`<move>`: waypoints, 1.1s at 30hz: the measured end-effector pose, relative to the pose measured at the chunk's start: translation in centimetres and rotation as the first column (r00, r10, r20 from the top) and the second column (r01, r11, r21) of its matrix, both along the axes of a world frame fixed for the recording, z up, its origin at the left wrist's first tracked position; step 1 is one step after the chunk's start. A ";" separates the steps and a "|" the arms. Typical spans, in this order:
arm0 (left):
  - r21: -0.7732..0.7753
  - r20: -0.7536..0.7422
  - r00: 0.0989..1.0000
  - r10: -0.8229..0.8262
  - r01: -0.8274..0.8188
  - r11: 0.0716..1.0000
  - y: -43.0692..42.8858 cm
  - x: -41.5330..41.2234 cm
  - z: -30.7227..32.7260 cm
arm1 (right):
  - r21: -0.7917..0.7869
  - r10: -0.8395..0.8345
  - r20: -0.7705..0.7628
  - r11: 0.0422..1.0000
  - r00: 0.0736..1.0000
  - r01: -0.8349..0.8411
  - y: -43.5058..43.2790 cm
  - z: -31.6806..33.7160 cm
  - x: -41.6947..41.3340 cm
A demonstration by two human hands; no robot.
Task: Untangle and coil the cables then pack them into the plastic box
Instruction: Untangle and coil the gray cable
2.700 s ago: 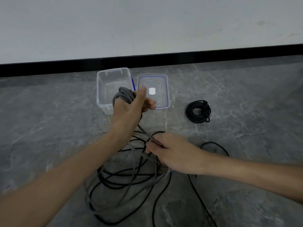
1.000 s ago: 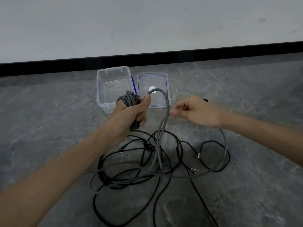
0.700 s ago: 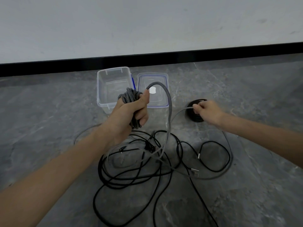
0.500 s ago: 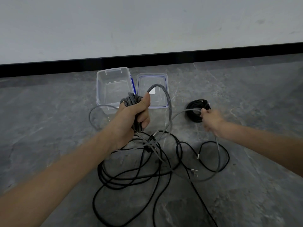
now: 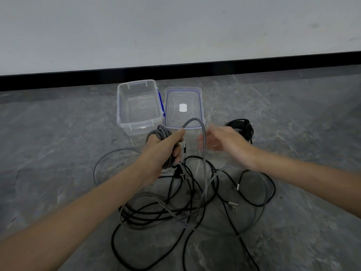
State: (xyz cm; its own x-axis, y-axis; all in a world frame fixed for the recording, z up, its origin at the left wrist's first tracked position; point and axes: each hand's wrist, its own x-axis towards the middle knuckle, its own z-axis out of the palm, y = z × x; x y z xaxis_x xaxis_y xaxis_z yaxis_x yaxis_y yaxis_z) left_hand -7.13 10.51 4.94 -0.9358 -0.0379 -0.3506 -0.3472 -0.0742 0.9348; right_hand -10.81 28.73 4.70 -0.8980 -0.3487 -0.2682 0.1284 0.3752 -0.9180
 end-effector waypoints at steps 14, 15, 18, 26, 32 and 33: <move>-0.170 -0.118 0.955 -0.273 0.251 0.953 -1.7 0.8 -0.3 | -0.097 0.103 -0.472 0.981 0.875 -0.168 -0.4 5.1 2.3; -0.169 -0.105 0.942 -0.320 0.300 0.939 -1.5 1.1 -0.3 | -0.099 0.094 -0.501 0.981 0.860 -0.165 -0.3 5.4 2.1; -0.136 -0.075 0.894 -0.441 0.429 0.893 -0.4 2.0 0.6 | -0.126 0.026 -0.559 0.985 0.829 -0.116 -0.3 5.6 1.0; 0.234 -0.139 0.819 -0.556 0.573 0.786 1.8 3.2 4.1 | -0.195 -0.083 -0.469 0.981 0.879 -0.011 -0.2 3.7 -1.9; 0.333 -0.298 0.781 -0.548 0.623 0.707 1.6 2.5 6.2 | -0.280 -0.019 -0.237 0.959 0.971 -0.049 -0.8 1.2 -1.3; 0.352 -0.323 0.790 -0.521 0.611 0.709 1.6 2.3 6.5 | -0.294 -0.005 -0.205 0.954 0.979 -0.056 -1.1 0.8 -0.8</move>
State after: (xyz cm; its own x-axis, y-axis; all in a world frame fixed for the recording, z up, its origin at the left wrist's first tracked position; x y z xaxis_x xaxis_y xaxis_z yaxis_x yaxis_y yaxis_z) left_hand -4.87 12.13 11.47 -0.7783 0.6276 -0.0193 -0.2773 -0.3159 0.9074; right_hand -11.64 27.67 5.48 -0.9121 -0.4083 0.0359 -0.0761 0.0826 -0.9937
